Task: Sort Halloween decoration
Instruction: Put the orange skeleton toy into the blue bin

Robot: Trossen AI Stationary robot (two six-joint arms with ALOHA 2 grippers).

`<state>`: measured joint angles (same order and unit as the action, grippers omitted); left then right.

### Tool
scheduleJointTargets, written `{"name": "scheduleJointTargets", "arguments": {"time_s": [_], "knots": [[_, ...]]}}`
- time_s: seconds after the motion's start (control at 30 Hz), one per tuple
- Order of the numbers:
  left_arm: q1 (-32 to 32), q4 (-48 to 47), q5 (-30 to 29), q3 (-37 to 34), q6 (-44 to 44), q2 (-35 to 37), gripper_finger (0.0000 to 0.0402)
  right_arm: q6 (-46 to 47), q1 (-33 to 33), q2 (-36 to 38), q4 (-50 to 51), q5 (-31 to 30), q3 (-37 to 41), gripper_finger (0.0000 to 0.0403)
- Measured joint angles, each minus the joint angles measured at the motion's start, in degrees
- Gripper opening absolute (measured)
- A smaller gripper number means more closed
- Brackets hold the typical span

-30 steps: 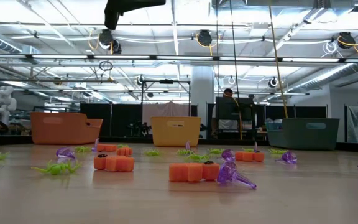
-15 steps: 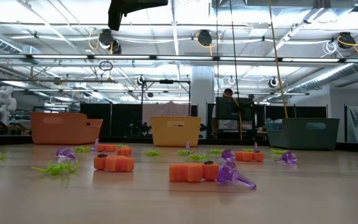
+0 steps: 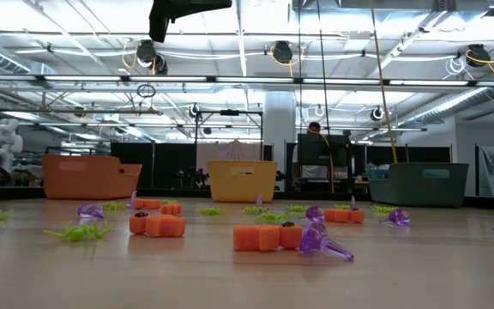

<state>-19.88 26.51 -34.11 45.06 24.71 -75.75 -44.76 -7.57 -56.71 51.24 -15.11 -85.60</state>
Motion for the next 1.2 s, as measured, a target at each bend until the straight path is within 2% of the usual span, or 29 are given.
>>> {"name": "scheduleJointTargets", "arguments": {"time_s": [0.6, 0.83, 1.2], "knots": [[0.0, -0.08, -0.02, 0.0, -0.02, 0.0, 0.0186, -0.2, 0.0, 0.0, 0.02, 0.07, 0.0, 0.0004], [0.0, -0.08, -0.11, 0.0, 0.02, 0.0, 0.0186, 4.42, 0.0, 0.0, 0.04, 0.13, 0.0, 0.0004], [0.0, -0.1, -0.46, 0.0, 0.37, 0.0, 0.0187, 16.56, 0.0, 0.0, 0.04, 0.15, 0.0, 0.0004]]}}
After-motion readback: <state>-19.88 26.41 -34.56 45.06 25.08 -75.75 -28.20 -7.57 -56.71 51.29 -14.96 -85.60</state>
